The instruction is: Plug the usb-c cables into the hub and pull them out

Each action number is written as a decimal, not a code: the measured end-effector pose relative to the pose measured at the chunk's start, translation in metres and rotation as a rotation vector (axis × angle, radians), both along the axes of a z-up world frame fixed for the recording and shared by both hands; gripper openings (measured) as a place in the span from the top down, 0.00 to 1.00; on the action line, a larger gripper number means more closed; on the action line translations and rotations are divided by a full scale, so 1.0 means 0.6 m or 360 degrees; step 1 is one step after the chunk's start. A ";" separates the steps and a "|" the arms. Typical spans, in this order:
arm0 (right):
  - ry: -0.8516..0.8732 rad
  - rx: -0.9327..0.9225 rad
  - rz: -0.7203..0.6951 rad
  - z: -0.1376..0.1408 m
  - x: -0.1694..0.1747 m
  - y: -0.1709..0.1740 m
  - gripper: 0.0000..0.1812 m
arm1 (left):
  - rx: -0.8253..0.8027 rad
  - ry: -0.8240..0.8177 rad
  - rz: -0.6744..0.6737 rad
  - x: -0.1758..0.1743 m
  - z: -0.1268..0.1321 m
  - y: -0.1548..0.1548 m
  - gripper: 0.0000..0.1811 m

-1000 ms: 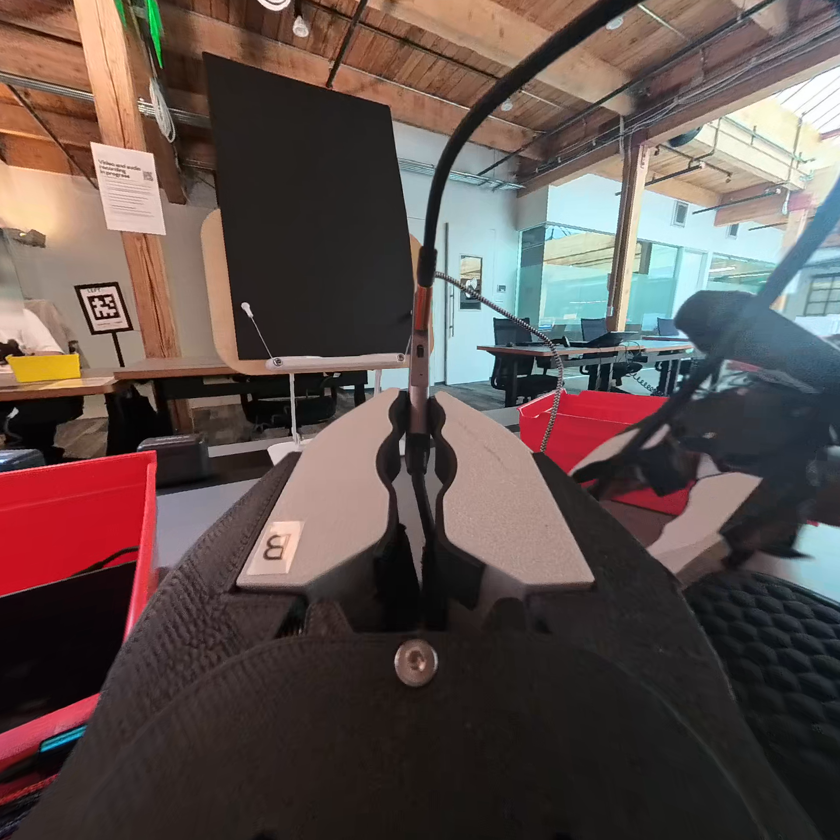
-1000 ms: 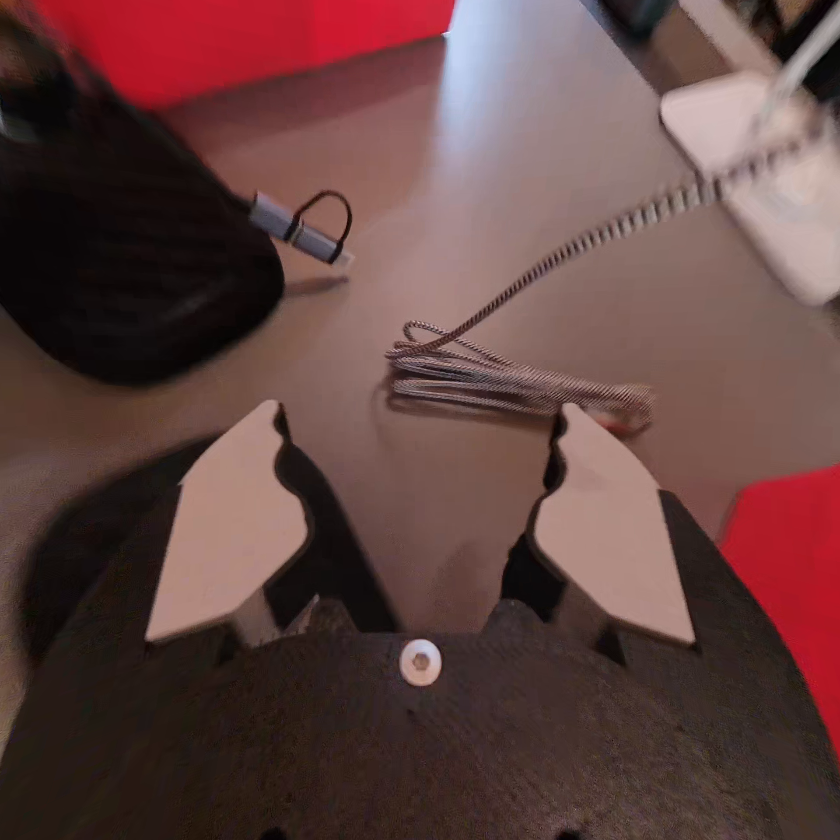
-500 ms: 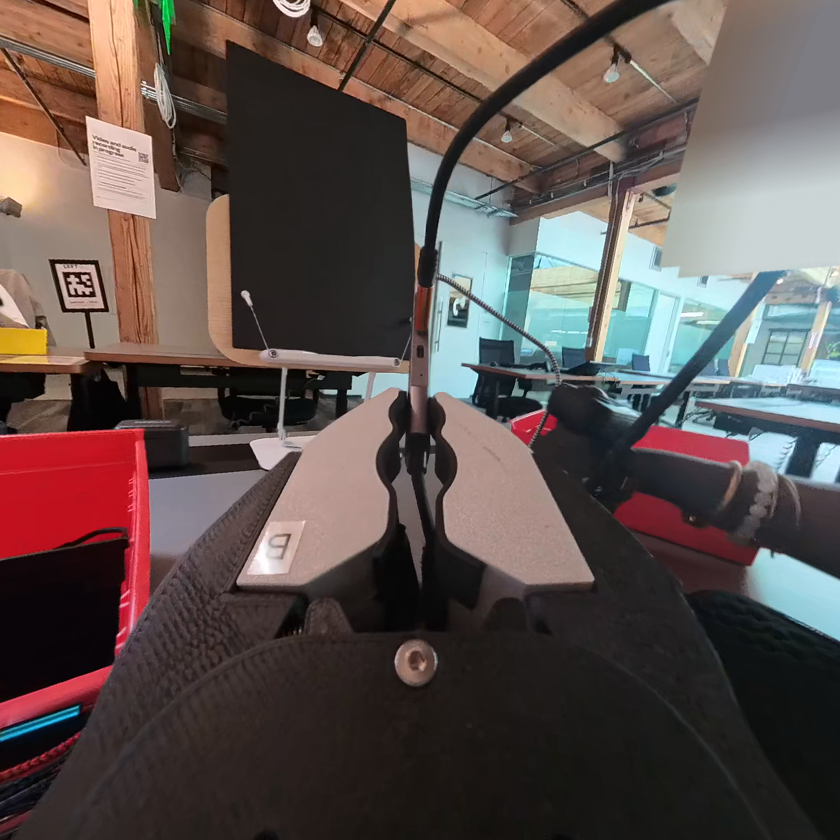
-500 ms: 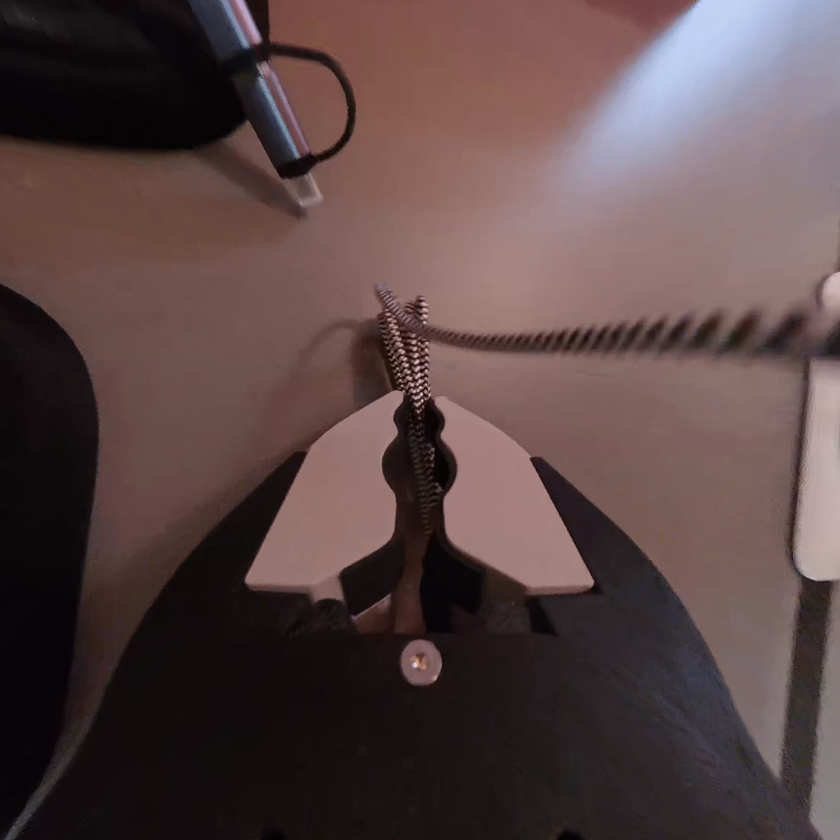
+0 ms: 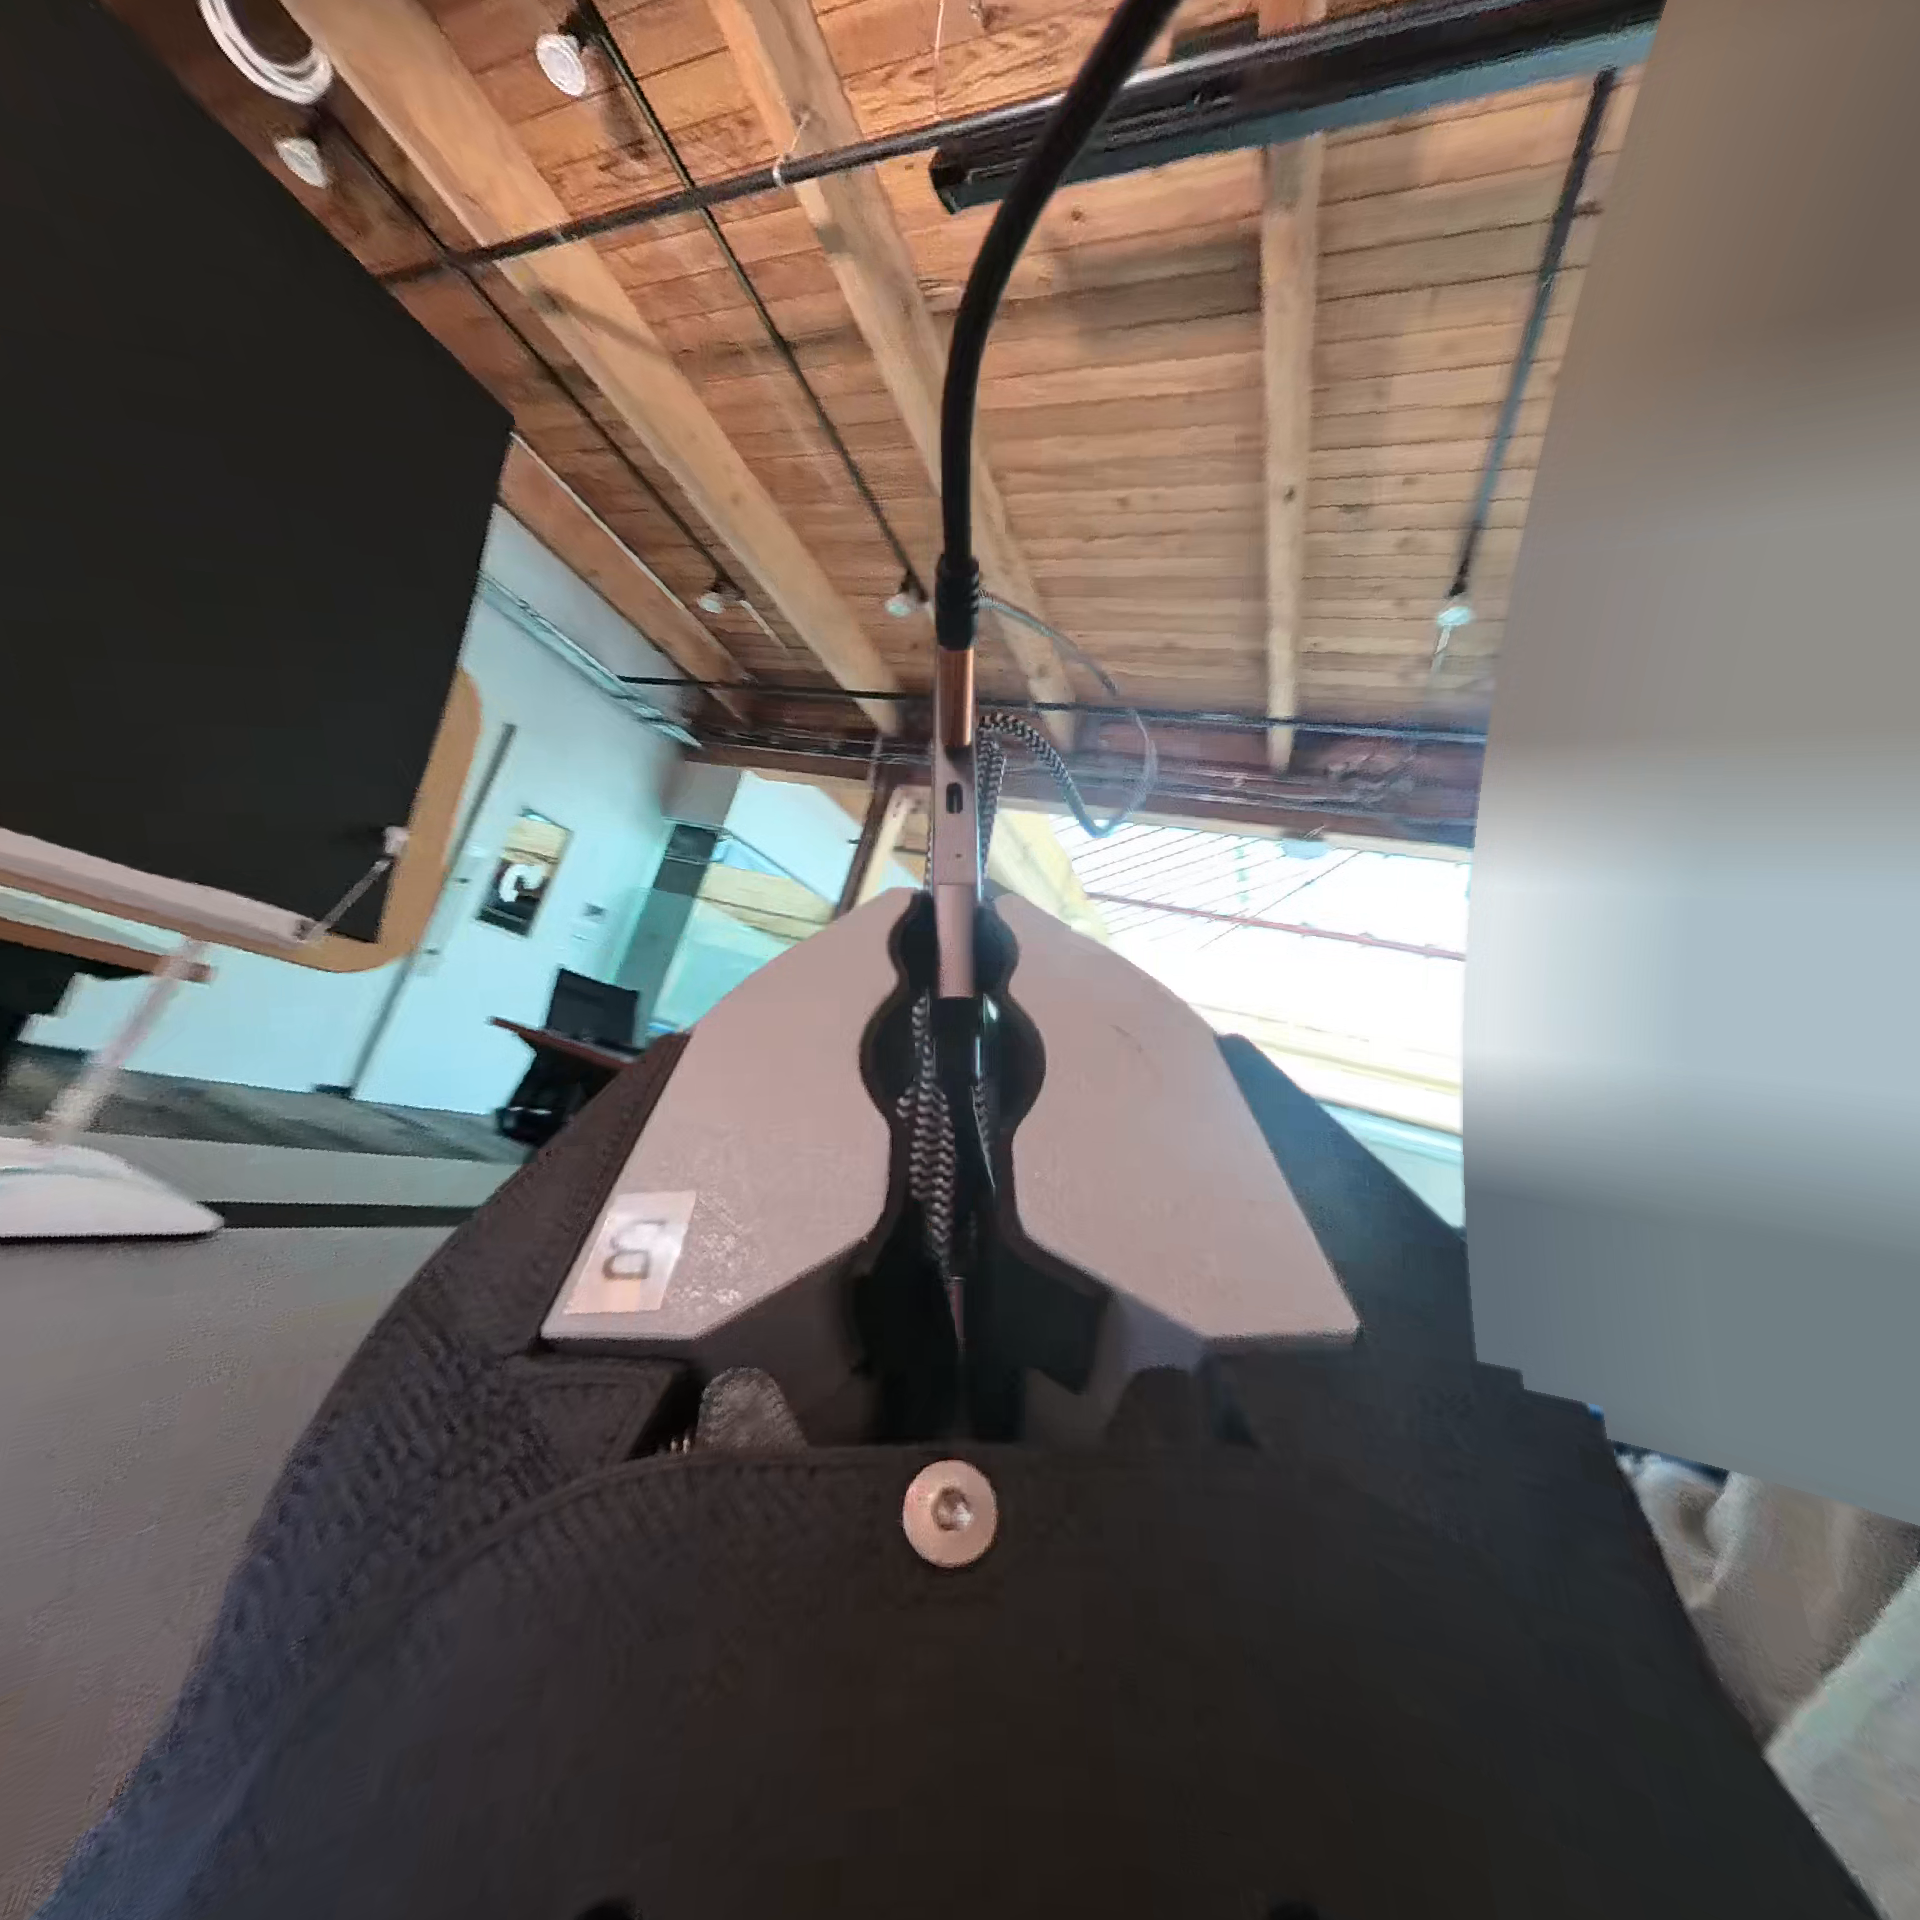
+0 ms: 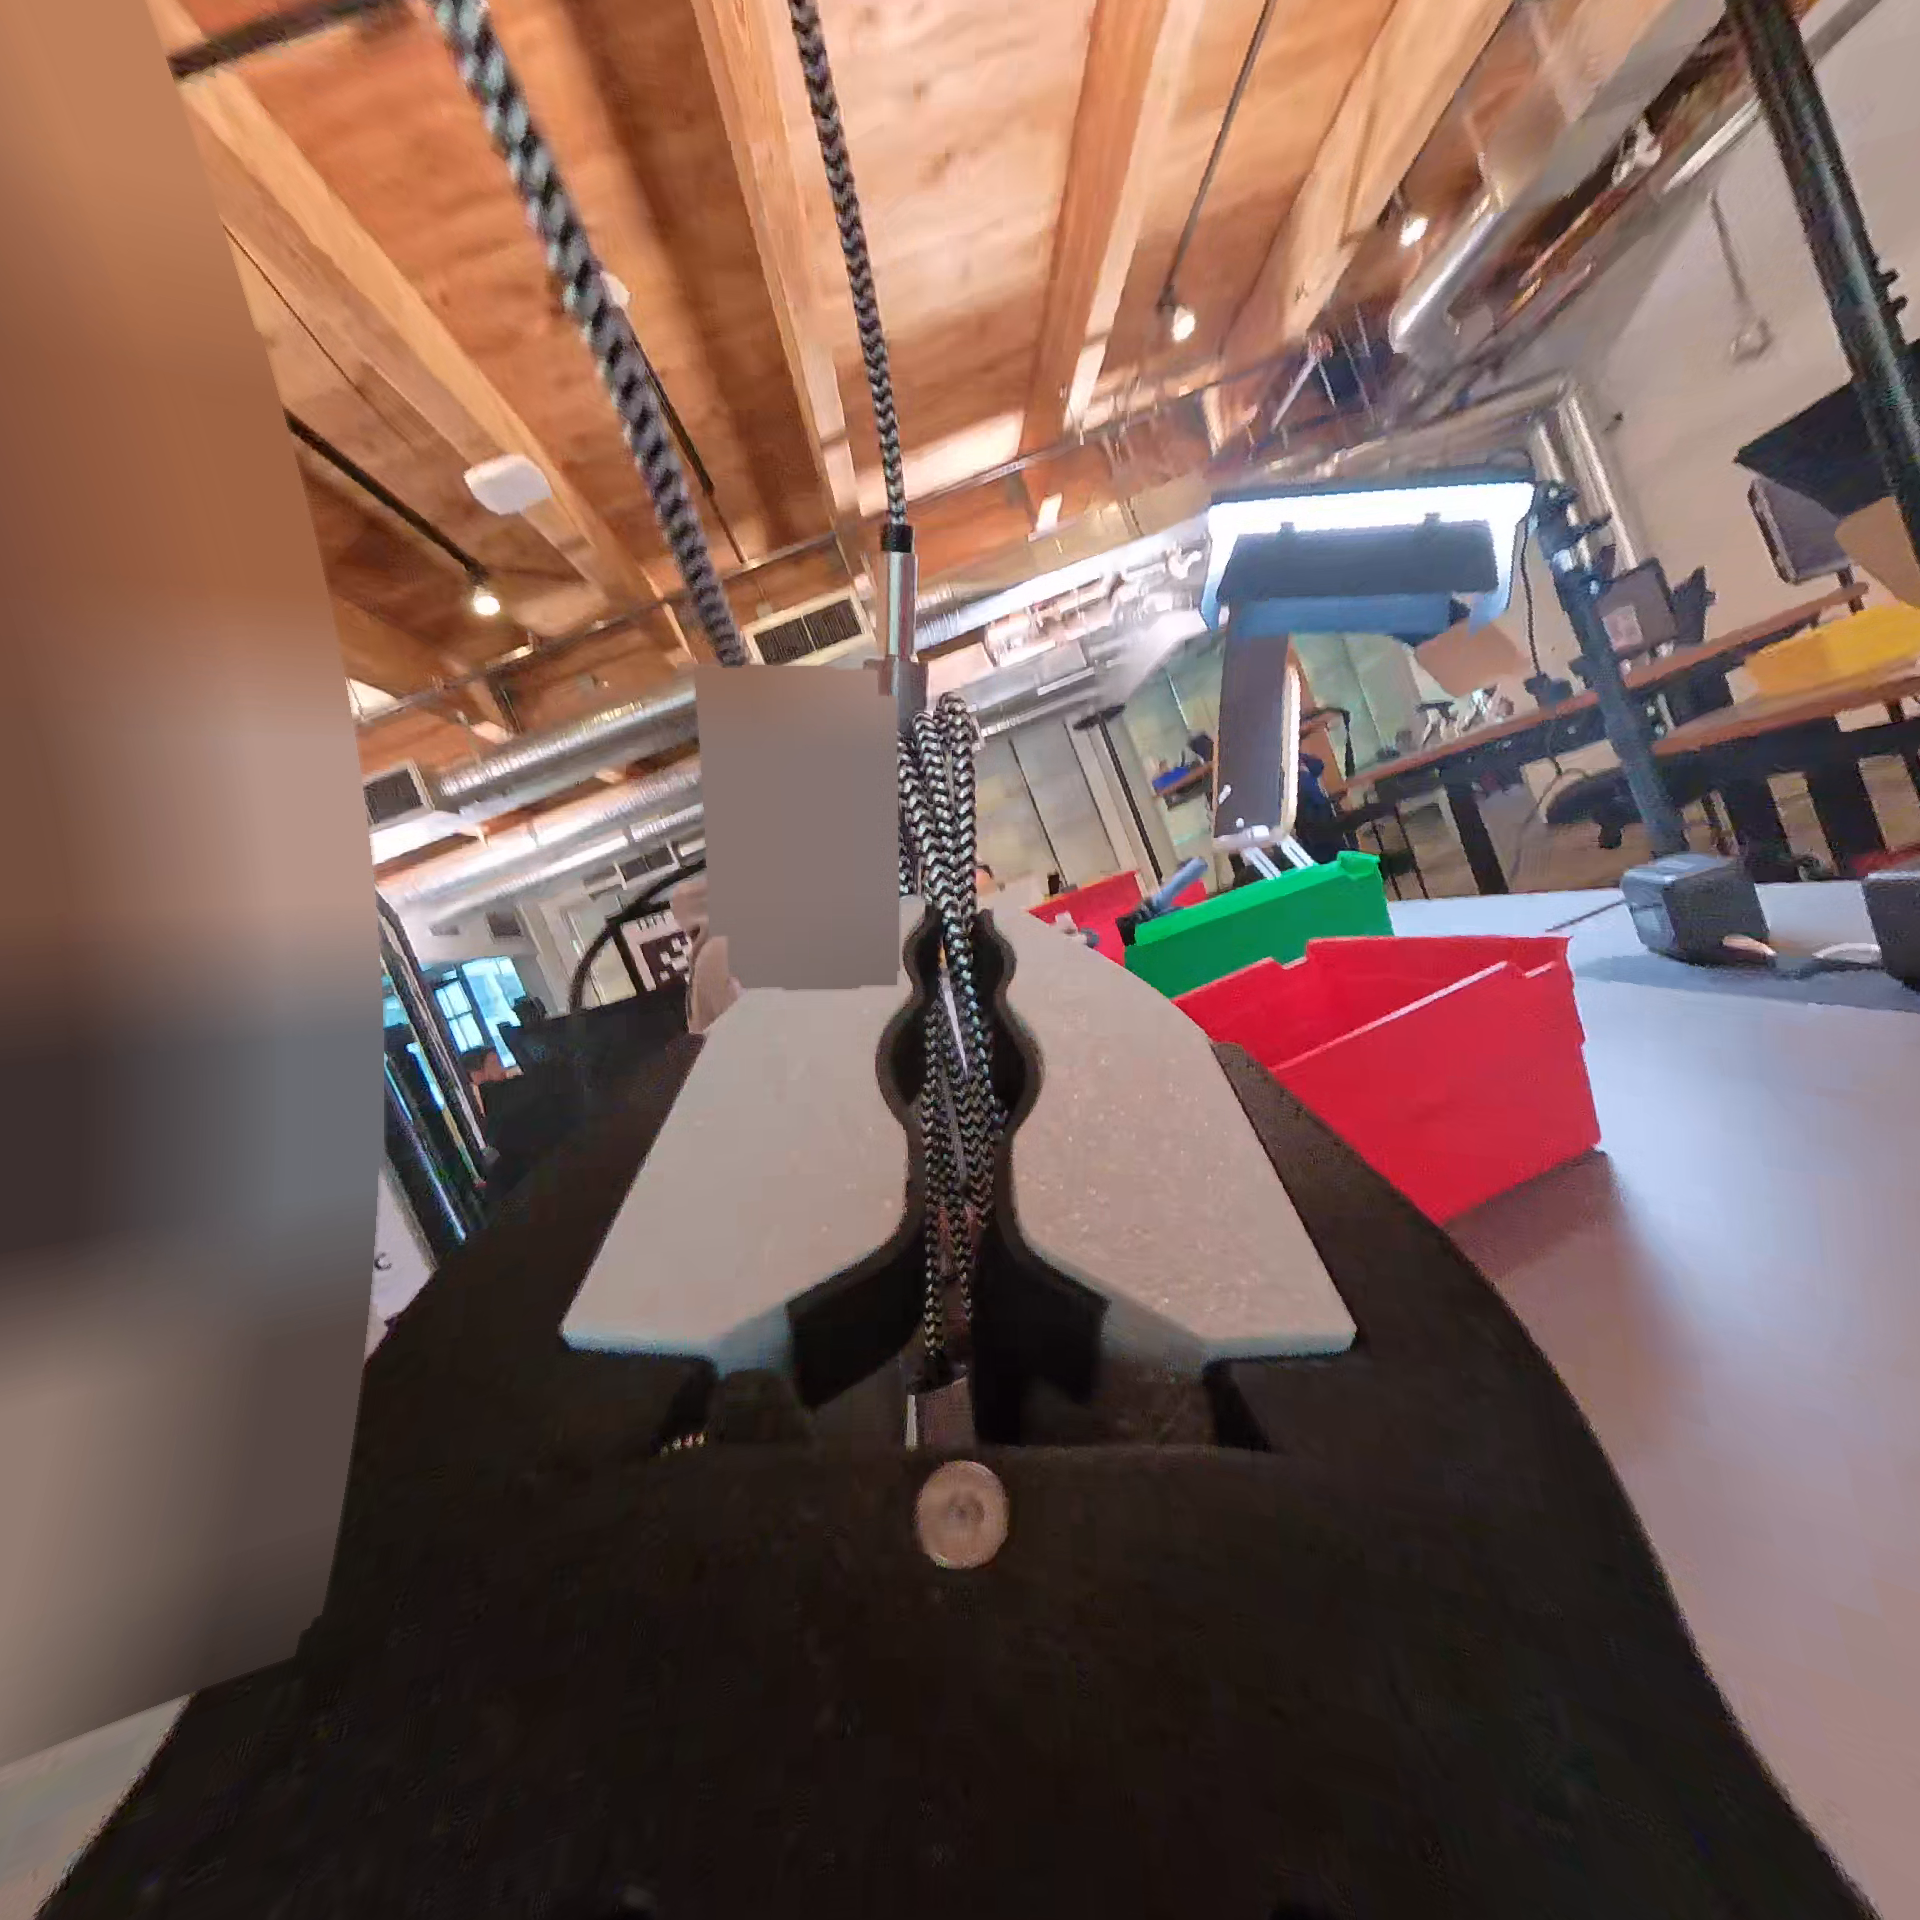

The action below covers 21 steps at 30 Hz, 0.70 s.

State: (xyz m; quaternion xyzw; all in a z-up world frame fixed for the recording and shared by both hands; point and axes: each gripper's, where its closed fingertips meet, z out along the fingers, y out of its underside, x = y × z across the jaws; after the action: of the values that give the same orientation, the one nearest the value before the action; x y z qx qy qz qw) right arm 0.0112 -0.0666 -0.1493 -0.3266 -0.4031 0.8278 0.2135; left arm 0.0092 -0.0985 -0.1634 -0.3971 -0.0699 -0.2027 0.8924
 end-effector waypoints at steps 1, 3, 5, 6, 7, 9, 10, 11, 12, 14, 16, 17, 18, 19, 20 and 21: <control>0.0040 -0.0048 -0.0018 0.004 0.004 -0.001 0.97 | 0.0001 -0.0020 -0.0051 0.005 0.000 0.003 0.96; 0.0063 -0.0037 -0.0069 0.001 0.006 -0.008 0.96 | -0.0039 -0.0021 -0.0118 0.014 -0.005 0.012 0.96; 0.0084 -0.0005 -0.0075 0.001 0.010 -0.014 0.95 | -0.0030 -0.0037 -0.0229 0.024 -0.008 0.017 0.96; 0.0087 -0.0001 -0.0065 0.001 0.012 -0.014 0.94 | -0.0026 -0.0057 -0.0289 0.027 -0.009 0.018 0.96; 0.0083 0.0004 -0.0053 0.001 0.012 -0.014 0.93 | -0.0040 -0.0060 -0.0331 0.031 -0.011 0.020 0.96; 0.0064 0.0021 -0.0015 -0.001 0.011 -0.014 0.90 | -0.0082 -0.0051 -0.0364 0.035 -0.016 0.026 0.96; 0.0060 0.0041 0.0043 -0.003 0.014 -0.019 0.86 | -0.0082 -0.0075 -0.0396 0.036 -0.017 0.027 0.96; 0.0039 0.0083 0.0125 -0.008 0.017 -0.030 0.81 | -0.0083 -0.0103 -0.0454 0.038 -0.018 0.028 0.96; 0.0008 0.0099 0.0173 -0.013 0.018 -0.037 0.80 | -0.0082 -0.0118 -0.0515 0.042 -0.020 0.029 0.97; -0.0010 0.0113 0.0180 -0.017 0.015 -0.032 0.79 | -0.0097 -0.0124 -0.0566 0.046 -0.024 0.031 0.97; -0.0030 0.0167 0.0168 -0.023 0.015 -0.029 0.78 | -0.0202 -0.0033 -0.0561 0.055 -0.032 0.039 0.96; -0.0042 0.0185 0.0176 -0.025 0.016 -0.029 0.79 | -0.0246 0.0007 -0.0560 0.057 -0.034 0.040 0.96; -0.0050 0.0204 0.0192 -0.026 0.020 -0.030 0.84 | -0.0295 0.0037 -0.0571 0.059 -0.037 0.042 0.96; -0.0044 0.0235 0.0192 -0.027 0.024 -0.030 0.91 | -0.0352 0.0075 -0.0592 0.061 -0.042 0.044 0.96; -0.0037 0.0285 0.0158 -0.030 0.026 -0.030 0.92 | -0.0404 0.0111 -0.0611 0.065 -0.046 0.045 0.96; -0.0005 0.0331 0.0131 -0.030 0.031 -0.030 0.92 | -0.0432 0.0139 -0.0630 0.068 -0.048 0.046 0.96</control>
State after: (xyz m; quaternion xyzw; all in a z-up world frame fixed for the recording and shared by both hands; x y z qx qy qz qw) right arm 0.0296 -0.0845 -0.1673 -0.2870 -0.5003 0.7890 0.2115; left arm 0.0497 -0.0710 -0.1919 -0.5278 0.0213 -0.3451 0.7758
